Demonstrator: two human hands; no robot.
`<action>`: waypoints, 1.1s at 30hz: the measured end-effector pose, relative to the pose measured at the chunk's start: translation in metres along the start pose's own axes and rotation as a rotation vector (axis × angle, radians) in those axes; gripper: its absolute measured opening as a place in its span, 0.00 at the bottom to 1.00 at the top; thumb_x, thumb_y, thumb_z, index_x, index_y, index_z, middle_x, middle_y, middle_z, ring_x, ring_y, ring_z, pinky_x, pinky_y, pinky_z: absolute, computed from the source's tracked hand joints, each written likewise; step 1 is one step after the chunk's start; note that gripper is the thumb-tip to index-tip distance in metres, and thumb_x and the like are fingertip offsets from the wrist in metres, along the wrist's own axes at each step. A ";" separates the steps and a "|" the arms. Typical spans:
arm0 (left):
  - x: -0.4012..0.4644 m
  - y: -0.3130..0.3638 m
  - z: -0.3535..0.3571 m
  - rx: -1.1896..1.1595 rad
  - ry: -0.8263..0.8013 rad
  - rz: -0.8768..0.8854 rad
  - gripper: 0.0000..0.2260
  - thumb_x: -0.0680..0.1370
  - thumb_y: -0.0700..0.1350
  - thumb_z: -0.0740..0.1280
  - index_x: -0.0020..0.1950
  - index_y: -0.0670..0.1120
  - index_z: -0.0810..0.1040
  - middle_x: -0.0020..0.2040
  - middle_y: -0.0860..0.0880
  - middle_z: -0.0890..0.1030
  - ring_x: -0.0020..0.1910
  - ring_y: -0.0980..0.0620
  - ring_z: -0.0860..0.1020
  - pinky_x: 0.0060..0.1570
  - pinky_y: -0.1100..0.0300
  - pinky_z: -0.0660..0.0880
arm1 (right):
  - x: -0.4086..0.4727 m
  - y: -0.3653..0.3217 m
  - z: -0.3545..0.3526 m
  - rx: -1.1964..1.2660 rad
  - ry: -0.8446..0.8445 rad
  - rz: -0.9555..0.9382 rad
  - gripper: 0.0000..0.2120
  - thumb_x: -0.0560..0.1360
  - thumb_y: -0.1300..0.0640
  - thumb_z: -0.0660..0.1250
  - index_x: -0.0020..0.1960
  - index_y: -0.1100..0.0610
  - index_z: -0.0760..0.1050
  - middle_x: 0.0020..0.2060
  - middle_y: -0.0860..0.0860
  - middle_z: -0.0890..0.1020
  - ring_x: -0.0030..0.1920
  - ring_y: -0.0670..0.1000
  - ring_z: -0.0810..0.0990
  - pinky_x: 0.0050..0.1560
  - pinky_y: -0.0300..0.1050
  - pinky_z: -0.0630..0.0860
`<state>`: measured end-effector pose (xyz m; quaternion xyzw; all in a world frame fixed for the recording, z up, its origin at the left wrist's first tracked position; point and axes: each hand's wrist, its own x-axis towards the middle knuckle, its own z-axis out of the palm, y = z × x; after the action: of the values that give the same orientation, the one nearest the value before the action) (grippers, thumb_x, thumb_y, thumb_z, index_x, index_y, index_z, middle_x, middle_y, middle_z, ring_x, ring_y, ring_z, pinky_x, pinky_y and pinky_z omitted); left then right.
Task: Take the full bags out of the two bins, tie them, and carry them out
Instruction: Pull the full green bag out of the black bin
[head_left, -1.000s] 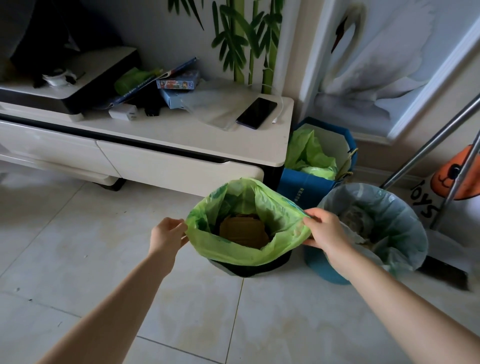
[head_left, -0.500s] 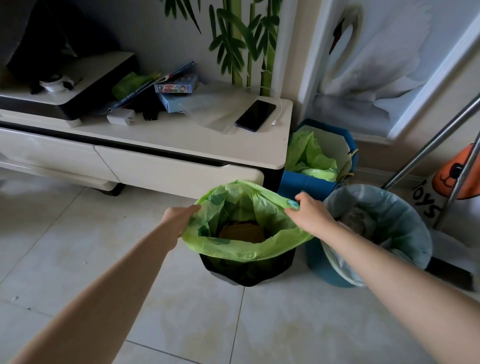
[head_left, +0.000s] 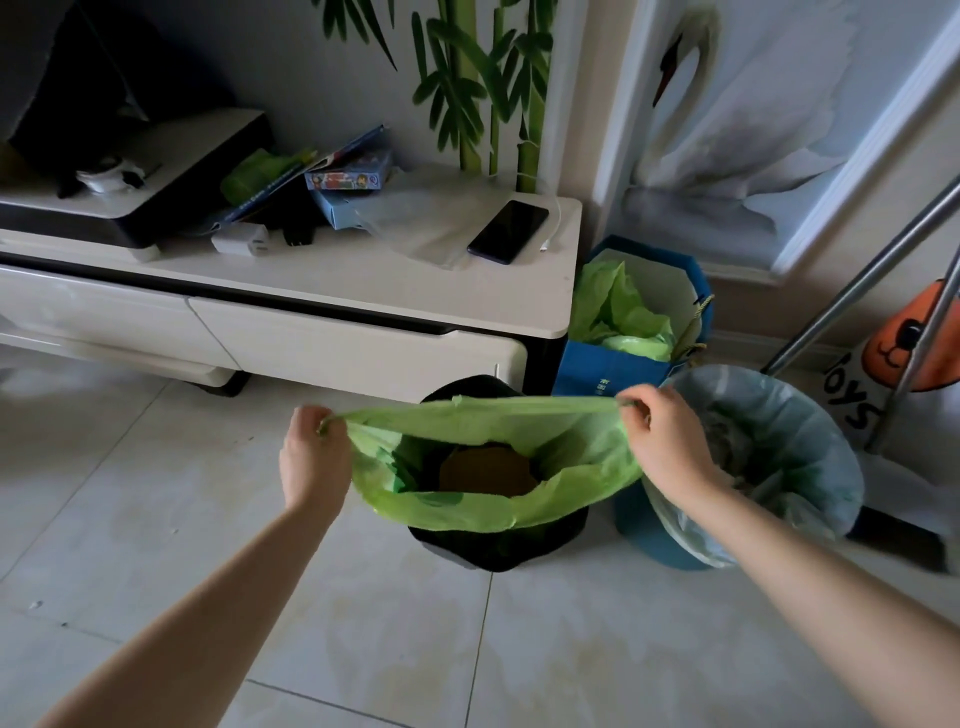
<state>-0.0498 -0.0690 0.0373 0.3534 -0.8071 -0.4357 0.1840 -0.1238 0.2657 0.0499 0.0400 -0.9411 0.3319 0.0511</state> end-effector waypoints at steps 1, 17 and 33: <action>0.000 -0.010 -0.001 0.003 -0.044 -0.053 0.05 0.74 0.42 0.59 0.48 0.46 0.73 0.41 0.46 0.77 0.42 0.39 0.77 0.41 0.48 0.77 | -0.008 0.003 -0.001 0.019 -0.045 0.069 0.13 0.76 0.54 0.64 0.59 0.57 0.75 0.50 0.57 0.79 0.47 0.55 0.79 0.47 0.46 0.72; 0.000 0.029 -0.016 -0.274 -0.414 -0.387 0.12 0.75 0.28 0.58 0.43 0.40 0.79 0.37 0.42 0.79 0.32 0.48 0.77 0.25 0.64 0.77 | -0.005 -0.034 -0.018 0.033 -0.262 0.300 0.09 0.77 0.61 0.61 0.41 0.63 0.76 0.36 0.58 0.77 0.37 0.56 0.74 0.34 0.45 0.66; 0.002 0.106 -0.051 -0.522 -0.300 -0.297 0.08 0.77 0.28 0.61 0.51 0.36 0.77 0.38 0.43 0.78 0.35 0.50 0.77 0.28 0.67 0.78 | 0.026 -0.099 -0.083 0.237 -0.051 0.372 0.06 0.74 0.63 0.64 0.43 0.63 0.80 0.40 0.60 0.83 0.45 0.60 0.82 0.41 0.49 0.78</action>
<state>-0.0637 -0.0600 0.1539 0.3401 -0.6261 -0.6968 0.0820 -0.1328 0.2396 0.1785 -0.1203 -0.8876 0.4428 -0.0400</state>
